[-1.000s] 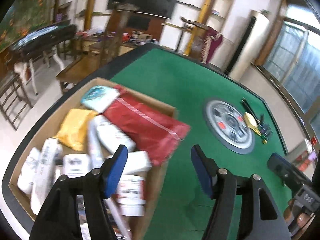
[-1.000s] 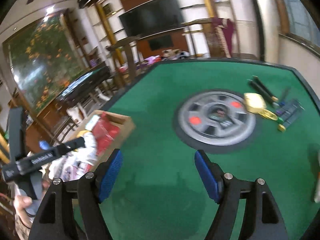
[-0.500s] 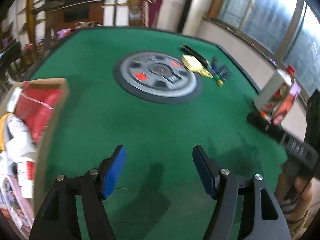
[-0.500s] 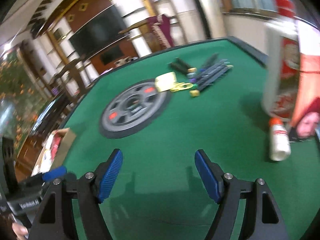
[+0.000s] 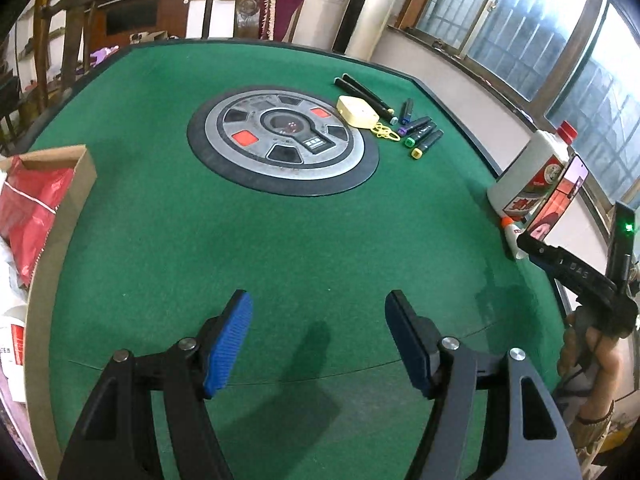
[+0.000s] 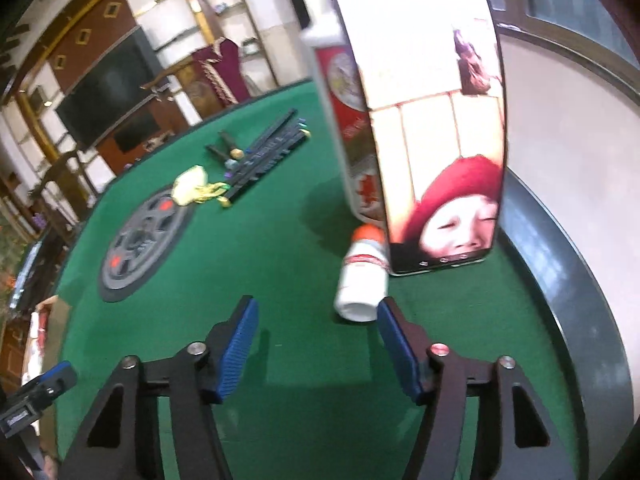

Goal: Organize objects
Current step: 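Grasp the small white orange-capped bottle with the right gripper while the left moves toward the yellow card, then lift the white bottle with the right gripper while the left gripper reaches the yellow card, then grasp the yellow card with keychain using the left gripper, then lift the yellow card with the left gripper while the right holds the white bottle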

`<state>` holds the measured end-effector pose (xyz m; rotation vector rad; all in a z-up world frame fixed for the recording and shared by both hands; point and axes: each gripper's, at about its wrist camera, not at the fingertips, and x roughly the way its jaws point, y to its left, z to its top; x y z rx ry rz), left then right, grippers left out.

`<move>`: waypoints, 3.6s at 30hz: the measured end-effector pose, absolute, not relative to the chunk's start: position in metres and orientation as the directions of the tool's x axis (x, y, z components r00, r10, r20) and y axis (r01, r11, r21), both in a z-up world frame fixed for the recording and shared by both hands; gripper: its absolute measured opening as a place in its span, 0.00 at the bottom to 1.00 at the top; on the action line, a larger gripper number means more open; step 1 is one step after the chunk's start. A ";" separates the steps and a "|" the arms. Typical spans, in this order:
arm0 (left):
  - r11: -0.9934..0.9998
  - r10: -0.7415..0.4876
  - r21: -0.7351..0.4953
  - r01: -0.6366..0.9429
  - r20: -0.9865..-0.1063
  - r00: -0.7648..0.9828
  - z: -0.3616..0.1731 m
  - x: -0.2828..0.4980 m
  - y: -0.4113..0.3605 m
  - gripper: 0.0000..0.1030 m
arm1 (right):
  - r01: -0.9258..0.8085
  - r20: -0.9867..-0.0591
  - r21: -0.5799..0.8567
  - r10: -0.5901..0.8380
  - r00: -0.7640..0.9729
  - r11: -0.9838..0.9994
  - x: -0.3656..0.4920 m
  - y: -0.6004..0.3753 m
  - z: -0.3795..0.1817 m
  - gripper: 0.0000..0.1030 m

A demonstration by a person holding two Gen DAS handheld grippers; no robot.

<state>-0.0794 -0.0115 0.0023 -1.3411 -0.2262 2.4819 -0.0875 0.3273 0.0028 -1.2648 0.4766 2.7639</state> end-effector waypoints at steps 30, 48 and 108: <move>-0.953 0.300 -0.231 -0.196 -0.812 -0.501 0.025 -0.150 0.013 0.66 | 0.181 -0.755 0.134 -0.219 -0.618 -0.974 -0.108 0.230 -0.012 0.28; -0.993 0.078 -0.020 -0.117 -0.851 -0.520 0.007 -0.322 0.120 0.66 | 0.199 -0.754 0.220 -0.296 -0.586 -0.955 -0.105 0.233 -0.017 0.28; -0.972 0.138 -0.018 -0.236 -0.852 -0.506 -0.021 -0.104 0.050 0.45 | 0.288 -0.788 0.003 -0.180 -0.589 -0.958 -0.113 0.200 -0.019 0.28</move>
